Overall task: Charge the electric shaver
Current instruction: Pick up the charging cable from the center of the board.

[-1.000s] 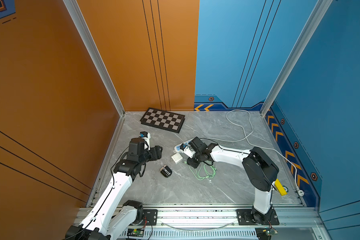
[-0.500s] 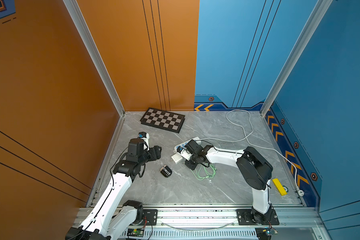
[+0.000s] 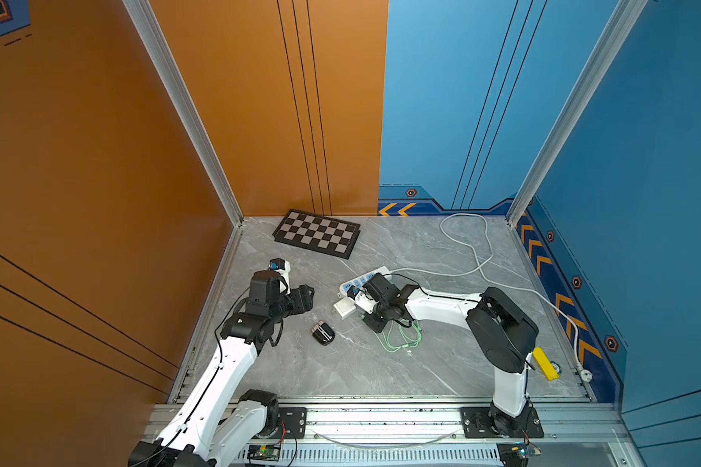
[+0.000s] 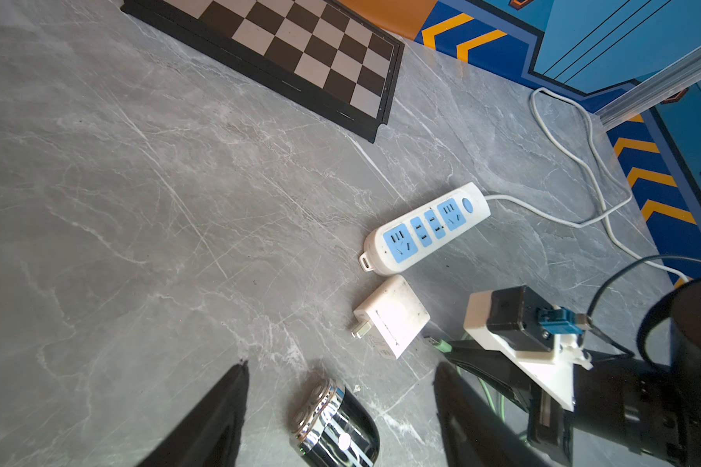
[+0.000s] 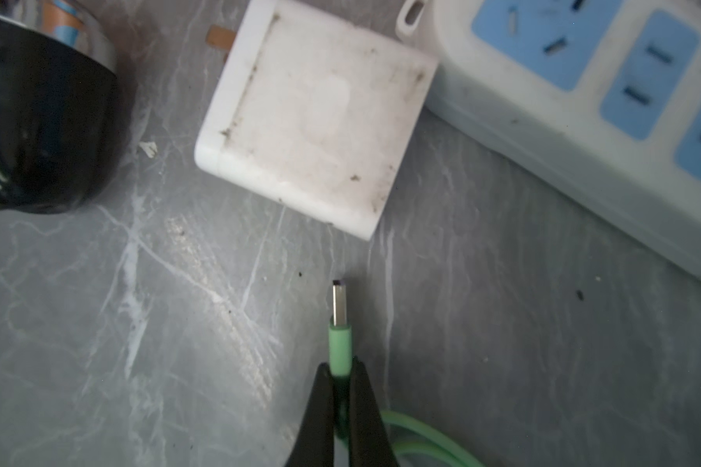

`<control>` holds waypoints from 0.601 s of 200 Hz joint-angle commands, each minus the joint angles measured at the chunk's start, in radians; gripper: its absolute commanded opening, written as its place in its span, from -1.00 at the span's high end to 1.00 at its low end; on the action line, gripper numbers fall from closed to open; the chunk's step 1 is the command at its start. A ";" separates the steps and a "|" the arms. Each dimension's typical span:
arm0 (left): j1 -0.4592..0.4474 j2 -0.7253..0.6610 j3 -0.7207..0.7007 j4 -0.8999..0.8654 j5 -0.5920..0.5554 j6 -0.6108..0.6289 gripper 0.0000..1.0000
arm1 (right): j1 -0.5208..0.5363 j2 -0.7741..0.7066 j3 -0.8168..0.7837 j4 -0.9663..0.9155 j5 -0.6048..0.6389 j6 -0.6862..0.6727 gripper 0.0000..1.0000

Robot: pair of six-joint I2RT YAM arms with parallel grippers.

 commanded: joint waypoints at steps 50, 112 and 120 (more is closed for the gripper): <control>-0.072 0.070 -0.040 0.254 0.219 0.010 0.00 | -0.111 -0.237 0.046 -0.146 -0.244 0.029 1.00; -0.139 0.220 -0.036 0.601 0.513 -0.058 -0.09 | -0.168 -0.272 0.095 -0.098 -0.448 0.081 1.00; -0.157 0.234 -0.035 0.634 0.525 -0.066 -0.08 | -0.168 -0.265 0.102 -0.085 -0.467 0.089 1.00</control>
